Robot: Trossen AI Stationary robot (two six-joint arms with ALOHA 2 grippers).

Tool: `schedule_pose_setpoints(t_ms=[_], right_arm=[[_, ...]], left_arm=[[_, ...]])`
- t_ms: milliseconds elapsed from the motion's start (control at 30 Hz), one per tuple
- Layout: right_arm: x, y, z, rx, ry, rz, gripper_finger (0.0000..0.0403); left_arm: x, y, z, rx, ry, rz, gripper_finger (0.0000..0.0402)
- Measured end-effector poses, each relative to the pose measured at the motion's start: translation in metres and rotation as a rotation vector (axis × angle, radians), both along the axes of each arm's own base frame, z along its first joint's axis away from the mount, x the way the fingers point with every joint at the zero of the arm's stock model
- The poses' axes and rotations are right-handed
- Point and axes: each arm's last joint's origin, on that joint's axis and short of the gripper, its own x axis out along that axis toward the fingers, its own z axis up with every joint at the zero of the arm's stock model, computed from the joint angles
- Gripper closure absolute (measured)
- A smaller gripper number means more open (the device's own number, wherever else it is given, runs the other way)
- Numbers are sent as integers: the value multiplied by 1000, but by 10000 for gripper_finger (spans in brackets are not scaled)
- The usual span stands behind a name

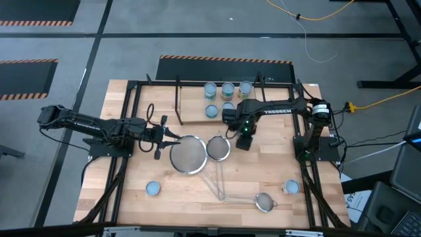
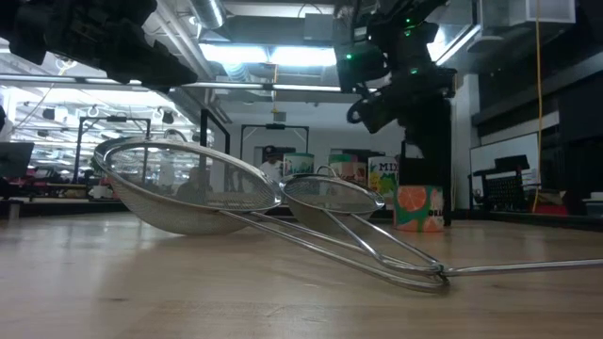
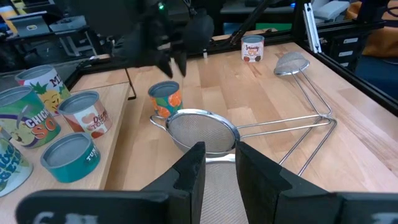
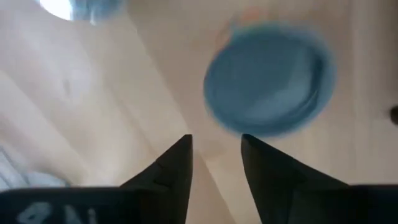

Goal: Pick and place cans onto a shelf
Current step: Put the canned oranges on the shelf

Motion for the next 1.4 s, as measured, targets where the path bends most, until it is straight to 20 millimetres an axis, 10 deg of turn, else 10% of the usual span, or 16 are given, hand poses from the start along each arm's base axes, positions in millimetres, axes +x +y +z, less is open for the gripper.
schedule_pose_setpoints(t_ms=[533,1400], right_arm=[[0,29,0,-118,6,591,260],[-7,35,-26,-209,19,609,309]], left_arm=[[0,0,0,-21,1,5,320],[0,0,0,-22,1,5,320]])
